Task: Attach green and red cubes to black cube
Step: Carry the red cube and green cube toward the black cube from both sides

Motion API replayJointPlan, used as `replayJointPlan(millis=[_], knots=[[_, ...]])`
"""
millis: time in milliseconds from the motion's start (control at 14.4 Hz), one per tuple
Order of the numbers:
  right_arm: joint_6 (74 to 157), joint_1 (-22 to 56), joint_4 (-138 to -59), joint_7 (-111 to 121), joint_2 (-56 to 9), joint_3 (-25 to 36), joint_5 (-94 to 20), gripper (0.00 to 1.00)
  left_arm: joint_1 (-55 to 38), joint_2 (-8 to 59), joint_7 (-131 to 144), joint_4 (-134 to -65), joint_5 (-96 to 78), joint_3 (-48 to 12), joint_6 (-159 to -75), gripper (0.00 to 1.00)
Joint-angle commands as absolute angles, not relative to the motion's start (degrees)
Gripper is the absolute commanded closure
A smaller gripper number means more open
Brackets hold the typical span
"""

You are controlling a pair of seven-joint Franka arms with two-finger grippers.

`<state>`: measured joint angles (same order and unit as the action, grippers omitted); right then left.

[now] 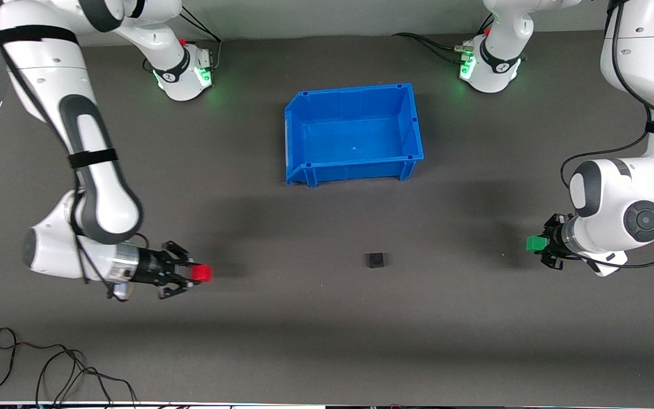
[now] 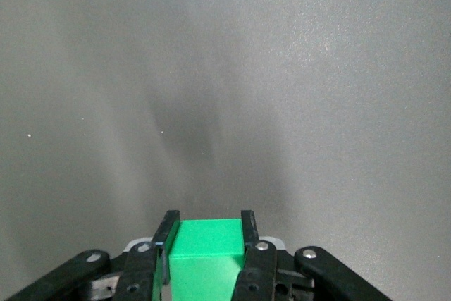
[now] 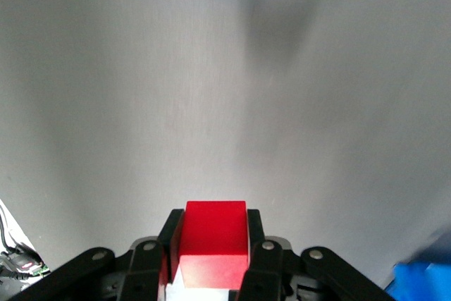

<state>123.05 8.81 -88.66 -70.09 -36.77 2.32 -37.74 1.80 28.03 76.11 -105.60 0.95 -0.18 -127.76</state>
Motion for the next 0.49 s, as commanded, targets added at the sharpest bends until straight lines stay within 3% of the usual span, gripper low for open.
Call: replayJointPlan(millis=[0,416], knots=[[122.9,12.6,-81.4,-77.1,-42.3,2.9,-38.7,0.80,0.4,27.9,77.7,-104.9,0.6,-0.1,-126.5,1.00],[124.4,19.9,-72.4,-82.5,-49.4,2.9,-38.6,0.80,-5.4,32.0,90.1,-100.5,-0.9,-1.5,-128.1,1.00]])
